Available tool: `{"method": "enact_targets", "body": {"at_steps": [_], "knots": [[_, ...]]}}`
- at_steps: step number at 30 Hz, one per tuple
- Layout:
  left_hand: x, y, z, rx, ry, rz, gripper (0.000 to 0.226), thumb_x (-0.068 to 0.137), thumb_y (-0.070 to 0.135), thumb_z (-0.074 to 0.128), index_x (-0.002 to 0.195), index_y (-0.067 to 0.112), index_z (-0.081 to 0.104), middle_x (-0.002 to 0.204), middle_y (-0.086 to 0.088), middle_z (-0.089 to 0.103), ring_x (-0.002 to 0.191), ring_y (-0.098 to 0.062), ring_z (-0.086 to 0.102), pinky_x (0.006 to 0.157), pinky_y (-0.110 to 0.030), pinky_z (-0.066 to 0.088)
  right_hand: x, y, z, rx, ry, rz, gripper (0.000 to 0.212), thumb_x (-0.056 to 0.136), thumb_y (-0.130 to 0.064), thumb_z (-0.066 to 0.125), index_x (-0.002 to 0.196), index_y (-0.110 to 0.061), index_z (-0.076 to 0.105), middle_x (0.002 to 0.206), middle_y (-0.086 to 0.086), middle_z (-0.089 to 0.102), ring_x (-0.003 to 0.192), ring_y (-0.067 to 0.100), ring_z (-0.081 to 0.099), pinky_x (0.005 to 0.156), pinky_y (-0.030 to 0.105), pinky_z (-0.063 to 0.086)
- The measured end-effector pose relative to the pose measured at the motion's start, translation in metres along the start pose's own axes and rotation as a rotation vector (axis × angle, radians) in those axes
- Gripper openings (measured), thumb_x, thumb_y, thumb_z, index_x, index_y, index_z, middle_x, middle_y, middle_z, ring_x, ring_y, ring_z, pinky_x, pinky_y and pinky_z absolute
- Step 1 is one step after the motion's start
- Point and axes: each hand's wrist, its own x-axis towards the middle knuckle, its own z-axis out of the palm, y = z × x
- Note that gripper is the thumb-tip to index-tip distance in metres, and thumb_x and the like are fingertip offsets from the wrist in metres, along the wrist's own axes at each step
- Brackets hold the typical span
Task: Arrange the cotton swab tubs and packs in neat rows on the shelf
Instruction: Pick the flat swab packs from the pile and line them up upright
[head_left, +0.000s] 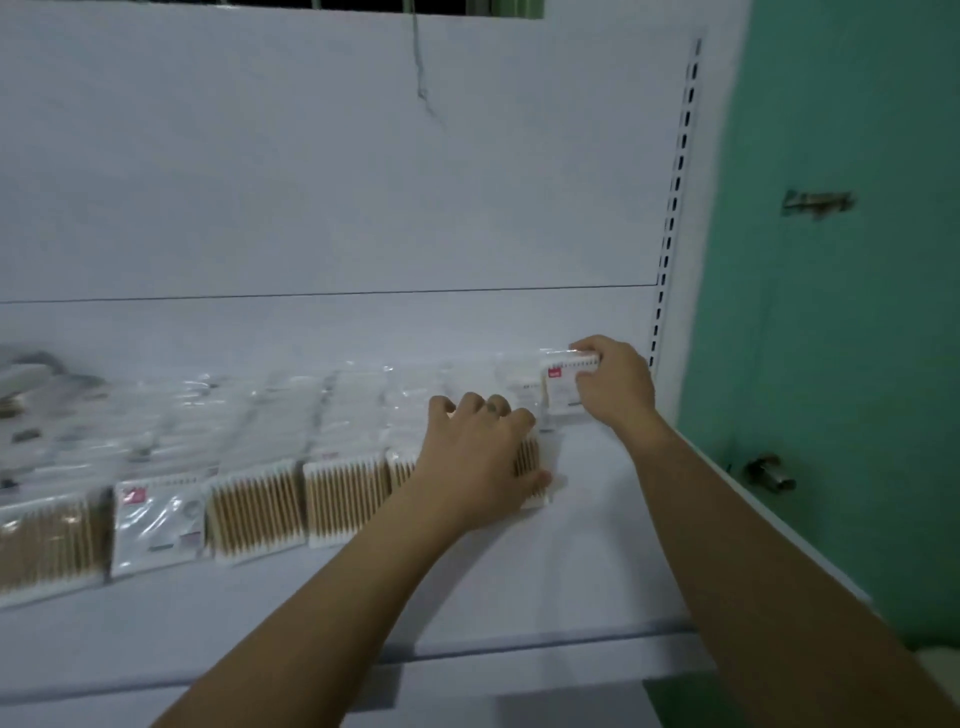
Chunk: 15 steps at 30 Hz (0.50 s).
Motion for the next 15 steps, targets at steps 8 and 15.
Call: {"method": "enact_targets", "body": {"at_steps": [8, 15], "knots": [[-0.001, 0.006, 0.030, 0.149, 0.125, 0.015, 0.047, 0.073, 0.032, 0.072, 0.117, 0.025, 0.058, 0.118, 0.000, 0.062, 0.111, -0.027, 0.057, 0.095, -0.050, 0.027, 0.004, 0.019, 0.032, -0.045, -0.184, -0.027, 0.033, 0.082, -0.006, 0.063, 0.107, -0.026, 0.068, 0.123, 0.007, 0.060, 0.096, 0.024, 0.062, 0.080, 0.026, 0.049], [-0.007, 0.002, 0.047, 0.167, 0.292, -0.021, 0.058, 0.049, 0.021, 0.085, 0.104, 0.022, 0.067, 0.112, -0.001, 0.069, 0.109, -0.030, 0.062, 0.097, -0.055, 0.022, 0.001, 0.038, 0.041, -0.057, -0.087, -0.086, 0.032, 0.090, -0.023, 0.067, 0.122, -0.023, 0.060, 0.123, 0.009, 0.047, 0.087, 0.020, 0.055, 0.075, 0.025, 0.043]]}}
